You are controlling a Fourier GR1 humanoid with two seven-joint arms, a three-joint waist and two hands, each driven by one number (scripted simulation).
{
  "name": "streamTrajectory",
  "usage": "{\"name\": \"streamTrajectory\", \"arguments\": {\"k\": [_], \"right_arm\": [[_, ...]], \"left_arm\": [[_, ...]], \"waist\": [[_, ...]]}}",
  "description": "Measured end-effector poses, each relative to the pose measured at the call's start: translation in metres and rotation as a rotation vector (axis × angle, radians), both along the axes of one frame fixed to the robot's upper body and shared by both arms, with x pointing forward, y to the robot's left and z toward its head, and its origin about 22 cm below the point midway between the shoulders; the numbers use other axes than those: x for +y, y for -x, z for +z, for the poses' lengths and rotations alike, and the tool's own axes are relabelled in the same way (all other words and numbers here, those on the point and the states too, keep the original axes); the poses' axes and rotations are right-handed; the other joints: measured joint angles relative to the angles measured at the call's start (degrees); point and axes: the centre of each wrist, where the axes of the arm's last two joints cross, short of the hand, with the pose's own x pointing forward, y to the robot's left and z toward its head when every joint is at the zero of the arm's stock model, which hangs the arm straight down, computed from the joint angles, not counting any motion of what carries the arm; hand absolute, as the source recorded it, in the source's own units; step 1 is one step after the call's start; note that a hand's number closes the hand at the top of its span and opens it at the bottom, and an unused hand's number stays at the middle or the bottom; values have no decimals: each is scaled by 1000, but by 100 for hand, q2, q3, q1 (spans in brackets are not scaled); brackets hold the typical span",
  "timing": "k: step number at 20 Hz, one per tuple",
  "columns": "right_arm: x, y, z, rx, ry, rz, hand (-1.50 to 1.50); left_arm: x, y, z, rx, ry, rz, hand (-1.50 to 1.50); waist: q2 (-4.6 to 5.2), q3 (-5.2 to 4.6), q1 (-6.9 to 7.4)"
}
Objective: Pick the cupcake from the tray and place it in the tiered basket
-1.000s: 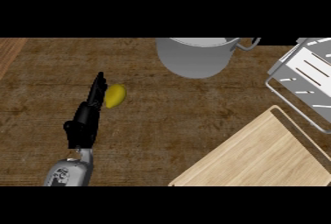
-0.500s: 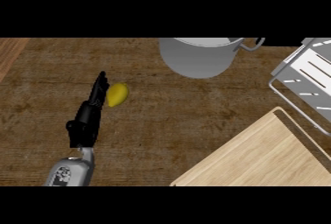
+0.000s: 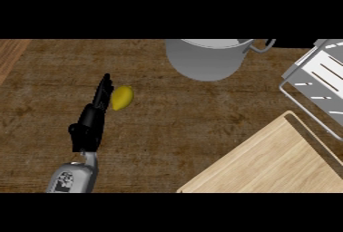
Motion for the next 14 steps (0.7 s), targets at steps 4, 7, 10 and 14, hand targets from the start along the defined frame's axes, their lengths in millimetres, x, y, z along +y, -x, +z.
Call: {"name": "streamTrajectory", "arguments": {"k": [4,7,10,14], "right_arm": [[-5,-15,-16,72,-123,-53,-150],[-5,-25,-25,130,-205,-59,-150],[-9,-30,-36,164,-305,-45,-150],[-21,-28,-34,146,-465,-53,-150]], "left_arm": [[0,2,-2,-1,3,-3,0],[0,4,-4,-1,1,-5,0],[0,4,0,-2,1,-2,0],[-2,6,-4,-3,0,4,0]], "waist": [[10,0,40],[10,3,30],[7,4,17],[15,10,2]]}}
